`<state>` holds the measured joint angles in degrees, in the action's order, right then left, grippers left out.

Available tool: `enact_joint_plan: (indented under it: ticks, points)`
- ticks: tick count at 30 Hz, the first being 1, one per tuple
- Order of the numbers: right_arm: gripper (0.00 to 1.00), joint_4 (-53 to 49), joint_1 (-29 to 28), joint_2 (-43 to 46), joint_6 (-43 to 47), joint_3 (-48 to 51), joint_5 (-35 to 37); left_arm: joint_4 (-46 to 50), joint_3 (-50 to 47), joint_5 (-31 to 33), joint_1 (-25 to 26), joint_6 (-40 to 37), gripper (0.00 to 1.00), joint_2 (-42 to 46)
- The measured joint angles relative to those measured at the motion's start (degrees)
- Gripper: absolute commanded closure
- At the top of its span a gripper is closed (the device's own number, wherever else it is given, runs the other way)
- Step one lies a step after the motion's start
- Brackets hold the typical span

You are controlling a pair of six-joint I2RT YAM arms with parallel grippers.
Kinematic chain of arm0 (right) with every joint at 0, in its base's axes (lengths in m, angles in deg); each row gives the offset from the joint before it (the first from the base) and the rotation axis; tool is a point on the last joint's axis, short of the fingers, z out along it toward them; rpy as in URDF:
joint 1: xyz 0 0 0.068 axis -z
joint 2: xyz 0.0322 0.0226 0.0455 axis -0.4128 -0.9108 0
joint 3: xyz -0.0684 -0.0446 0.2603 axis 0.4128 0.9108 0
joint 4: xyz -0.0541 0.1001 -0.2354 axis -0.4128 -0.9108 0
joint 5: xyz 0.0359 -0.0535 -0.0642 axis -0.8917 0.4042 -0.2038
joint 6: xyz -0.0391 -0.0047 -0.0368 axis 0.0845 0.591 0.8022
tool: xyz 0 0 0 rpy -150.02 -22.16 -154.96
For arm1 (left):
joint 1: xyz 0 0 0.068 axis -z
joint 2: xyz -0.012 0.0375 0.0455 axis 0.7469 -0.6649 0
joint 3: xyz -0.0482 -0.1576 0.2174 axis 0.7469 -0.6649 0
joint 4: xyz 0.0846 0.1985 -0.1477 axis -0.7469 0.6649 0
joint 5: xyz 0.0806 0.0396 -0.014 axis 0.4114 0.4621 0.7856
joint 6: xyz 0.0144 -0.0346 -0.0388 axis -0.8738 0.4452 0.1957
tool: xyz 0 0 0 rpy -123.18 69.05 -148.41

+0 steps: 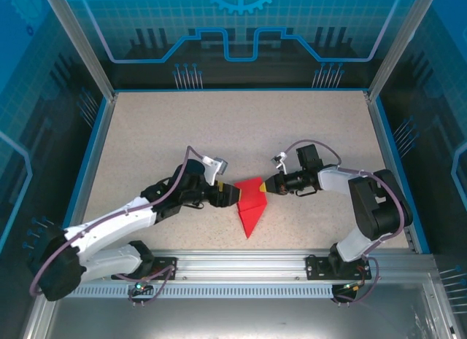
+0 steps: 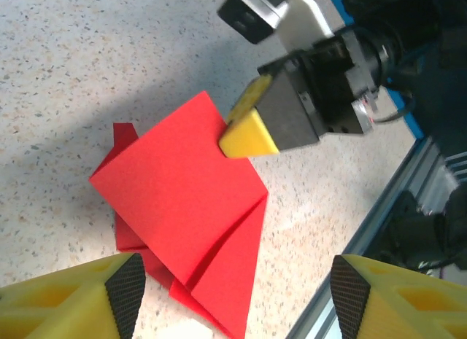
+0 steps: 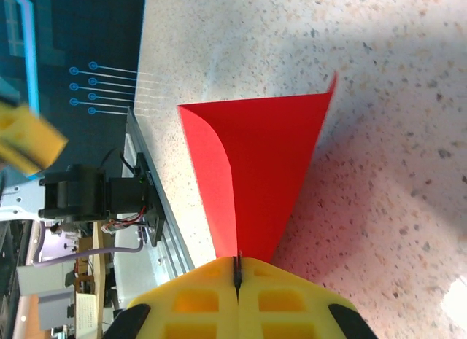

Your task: Fold a paper plane with a square sheet of paper (fold left side to right side)

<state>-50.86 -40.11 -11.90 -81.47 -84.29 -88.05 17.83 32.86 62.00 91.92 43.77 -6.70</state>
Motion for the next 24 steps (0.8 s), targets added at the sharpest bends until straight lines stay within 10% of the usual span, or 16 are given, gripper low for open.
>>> enact_joint_plan:
  ticks: [11, 24]
  points:
    - [1.0, -5.22, -0.09, 0.09, -5.84, -3.39, 3.58, 18.62, 15.43, 19.98, 22.32, 0.83, 0.28, -15.98]
    - [1.0, -5.62, -0.94, 0.09, -9.33, -3.41, 6.19, 26.14, 28.65, 27.43, 24.85, 4.59, 0.33, -35.85]
